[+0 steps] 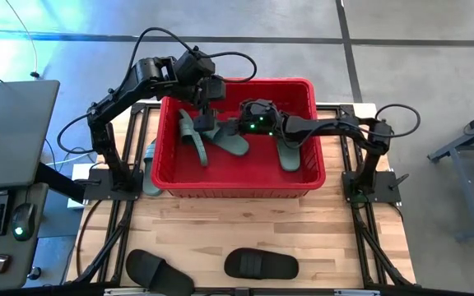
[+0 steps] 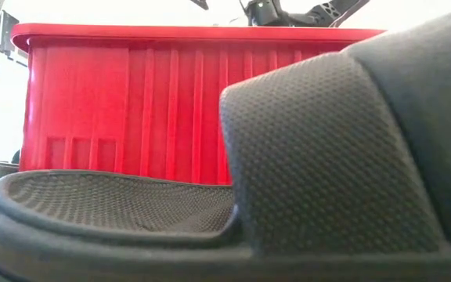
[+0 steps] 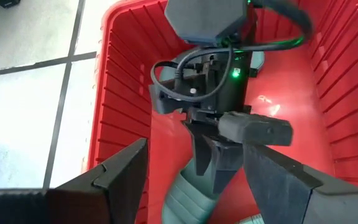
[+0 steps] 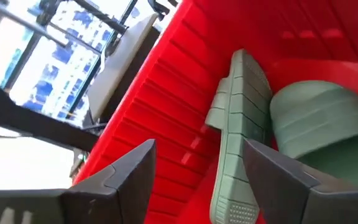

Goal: Pick and place slides into bin
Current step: Put the black slide into the red bin

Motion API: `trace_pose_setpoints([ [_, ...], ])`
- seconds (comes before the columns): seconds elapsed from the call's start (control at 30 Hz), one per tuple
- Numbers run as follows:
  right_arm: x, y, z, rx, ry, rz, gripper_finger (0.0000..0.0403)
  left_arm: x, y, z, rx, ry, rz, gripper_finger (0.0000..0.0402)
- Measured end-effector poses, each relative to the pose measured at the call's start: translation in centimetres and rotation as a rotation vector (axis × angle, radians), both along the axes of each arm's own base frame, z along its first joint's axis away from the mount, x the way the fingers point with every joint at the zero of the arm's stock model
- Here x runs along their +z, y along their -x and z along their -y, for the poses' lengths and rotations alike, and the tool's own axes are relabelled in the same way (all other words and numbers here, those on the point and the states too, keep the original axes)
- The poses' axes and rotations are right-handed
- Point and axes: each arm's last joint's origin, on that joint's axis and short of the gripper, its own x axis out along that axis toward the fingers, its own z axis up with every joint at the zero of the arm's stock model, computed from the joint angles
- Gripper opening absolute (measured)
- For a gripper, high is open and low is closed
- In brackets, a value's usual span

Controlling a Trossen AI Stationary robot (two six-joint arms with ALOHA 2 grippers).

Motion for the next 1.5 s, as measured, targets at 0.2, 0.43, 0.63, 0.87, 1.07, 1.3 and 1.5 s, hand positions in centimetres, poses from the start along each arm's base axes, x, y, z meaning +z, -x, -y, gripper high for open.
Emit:
trace_pose_setpoints([
  [0.2,1.4,0.7,0.2,-0.010,0.026,0.019,0.0229,0.0,0.0,0.0,0.001,-0.001,0.000,0.0246],
  [0.43,1.6,1.2,0.8,0.054,-0.076,0.031,0.0229,0.0,0.0,0.0,0.002,-0.003,-0.001,0.0246],
  [0.63,0.4,2.1,1.2,0.322,-0.263,-0.064,0.0229,0.0,0.0,0.0,0.003,-0.003,-0.001,0.0246],
  [0.87,0.4,2.0,1.1,0.276,-0.395,-0.053,0.0229,0.2,-0.2,-0.1,0.011,-0.009,0.030,0.0246],
  [1.07,1.1,1.7,1.2,0.303,-0.309,0.017,0.0229,1.4,-1.1,-0.5,0.008,-0.079,0.179,0.0246],
  [1.3,1.5,1.2,-0.4,0.424,-0.242,0.046,0.0229,2.1,-1.6,-0.6,-0.009,-0.069,0.280,0.0246],
  [1.5,6.0,2.3,-1.2,0.449,-0.204,0.243,0.0229,2.6,0.0,0.2,-0.042,-0.040,0.251,0.0246],
])
